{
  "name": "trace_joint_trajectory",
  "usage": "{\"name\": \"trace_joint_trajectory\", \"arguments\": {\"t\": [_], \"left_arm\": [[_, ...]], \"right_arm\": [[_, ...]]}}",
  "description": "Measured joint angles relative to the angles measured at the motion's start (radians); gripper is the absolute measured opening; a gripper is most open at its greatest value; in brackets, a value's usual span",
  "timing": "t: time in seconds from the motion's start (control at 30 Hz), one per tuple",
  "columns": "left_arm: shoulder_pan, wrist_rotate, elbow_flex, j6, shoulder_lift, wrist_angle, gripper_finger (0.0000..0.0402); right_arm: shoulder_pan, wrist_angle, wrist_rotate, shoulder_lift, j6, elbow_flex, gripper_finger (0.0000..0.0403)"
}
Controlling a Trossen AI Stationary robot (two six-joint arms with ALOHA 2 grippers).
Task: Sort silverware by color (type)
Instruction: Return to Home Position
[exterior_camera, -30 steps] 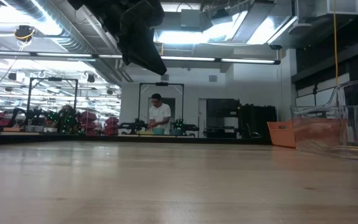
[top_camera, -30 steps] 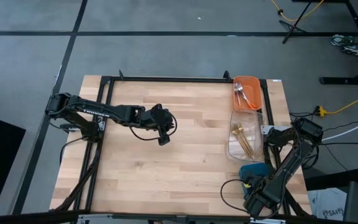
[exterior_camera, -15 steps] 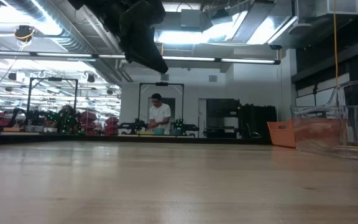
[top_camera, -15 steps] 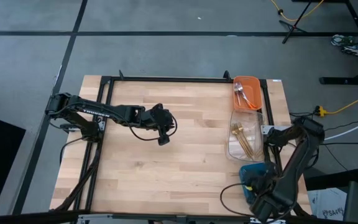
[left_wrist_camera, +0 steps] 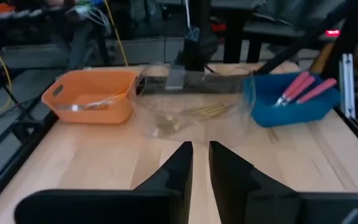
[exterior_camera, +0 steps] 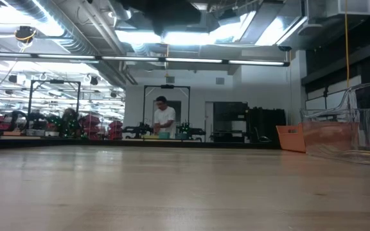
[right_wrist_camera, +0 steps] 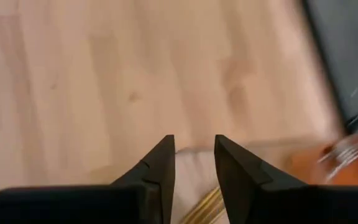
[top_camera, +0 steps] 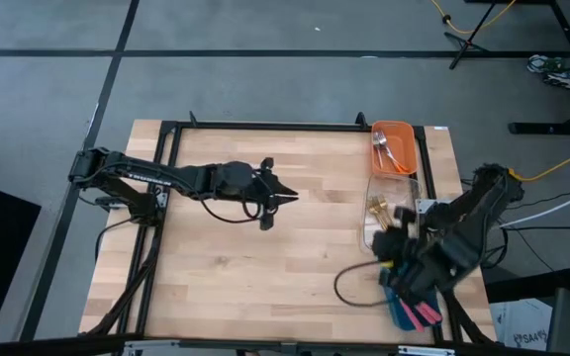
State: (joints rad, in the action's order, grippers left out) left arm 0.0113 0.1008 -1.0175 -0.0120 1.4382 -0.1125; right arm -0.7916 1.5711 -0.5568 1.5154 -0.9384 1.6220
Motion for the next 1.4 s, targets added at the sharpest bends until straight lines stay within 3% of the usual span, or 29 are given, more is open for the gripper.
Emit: {"name": "trace_joint_trajectory", "arguments": {"t": [0.23,0.43,0.9,1.13,1.4], "left_arm": [[-0.003,-0.006,0.001,-0.002,-0.138,0.005,0.0046],[-0.007,0.011,0.001,-0.001,-0.295,0.06,0.0046],[-0.006,0.047,0.001,0.028,-0.731,0.508,0.0046],[-0.006,0.048,0.001,-0.009,-0.904,0.774,0.0046],[-0.006,0.048,0.13,-0.024,-1.082,0.768,0.0046]], "right_arm": [[0.143,-0.001,-0.134,-0.054,0.356,0.1,0.0099],[0.227,-0.001,-0.169,-0.091,0.567,0.182,0.0099],[0.367,-0.09,-0.193,-0.275,0.796,0.202,0.0099],[0.381,-0.217,-0.192,-0.404,0.869,0.08,0.0099],[0.38,-0.478,-0.111,-0.61,0.885,-0.254,0.0099]]}}
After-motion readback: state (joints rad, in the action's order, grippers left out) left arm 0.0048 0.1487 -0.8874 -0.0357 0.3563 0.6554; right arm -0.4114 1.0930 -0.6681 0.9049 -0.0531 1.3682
